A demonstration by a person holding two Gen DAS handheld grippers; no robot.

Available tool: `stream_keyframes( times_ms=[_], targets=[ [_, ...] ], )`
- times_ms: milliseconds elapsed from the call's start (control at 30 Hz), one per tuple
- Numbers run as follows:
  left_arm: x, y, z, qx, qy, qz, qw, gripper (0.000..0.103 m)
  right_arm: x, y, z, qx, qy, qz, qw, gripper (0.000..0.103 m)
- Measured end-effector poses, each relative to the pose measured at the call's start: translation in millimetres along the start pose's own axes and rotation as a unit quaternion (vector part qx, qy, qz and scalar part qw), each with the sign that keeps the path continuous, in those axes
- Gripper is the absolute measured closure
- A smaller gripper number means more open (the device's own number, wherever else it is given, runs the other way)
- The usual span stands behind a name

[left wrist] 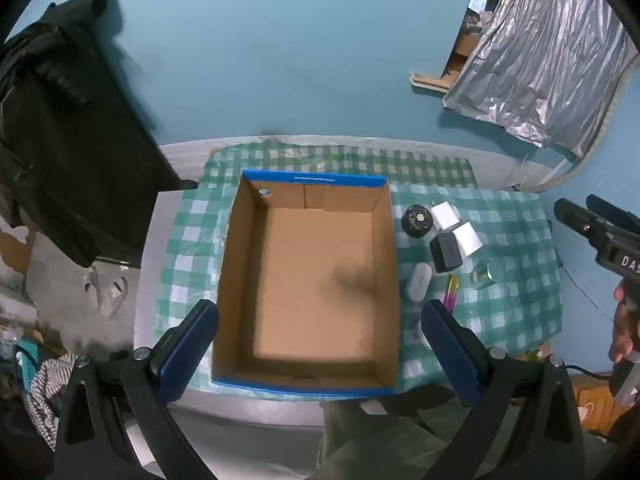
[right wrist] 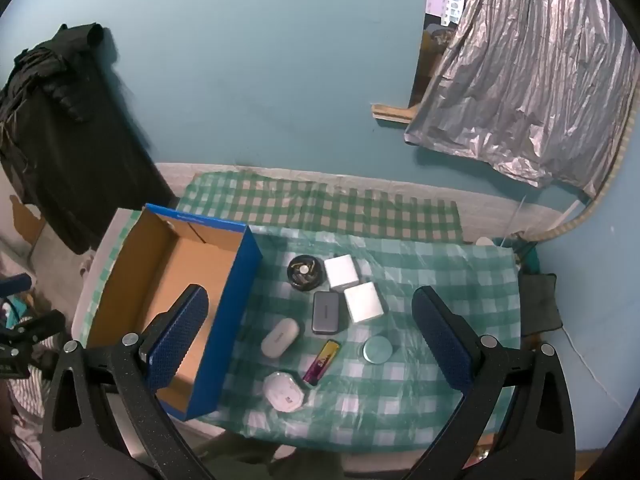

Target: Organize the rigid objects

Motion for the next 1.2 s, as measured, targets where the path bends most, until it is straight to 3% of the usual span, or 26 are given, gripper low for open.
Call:
stream_keyframes(
  times_ms=[1200],
  targets=[
    [-4.9,-4.8,-7.6,0.003,0.001,-0.001,1.0000,0.001,-2.9,-11.3,-2.8,-0.003,0.000,0.014,1.000,0.002]
  ],
)
Point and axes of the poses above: each gripper's, at about its wrist camera, not at the fingertips, and y roughly against the way its jaws point, z to its left, x to its underside, the point moved 1 cm from there along -y, roughly the way its jaws point, and after that the axes turned 3 degrees about -y, right-handed, at the moved point
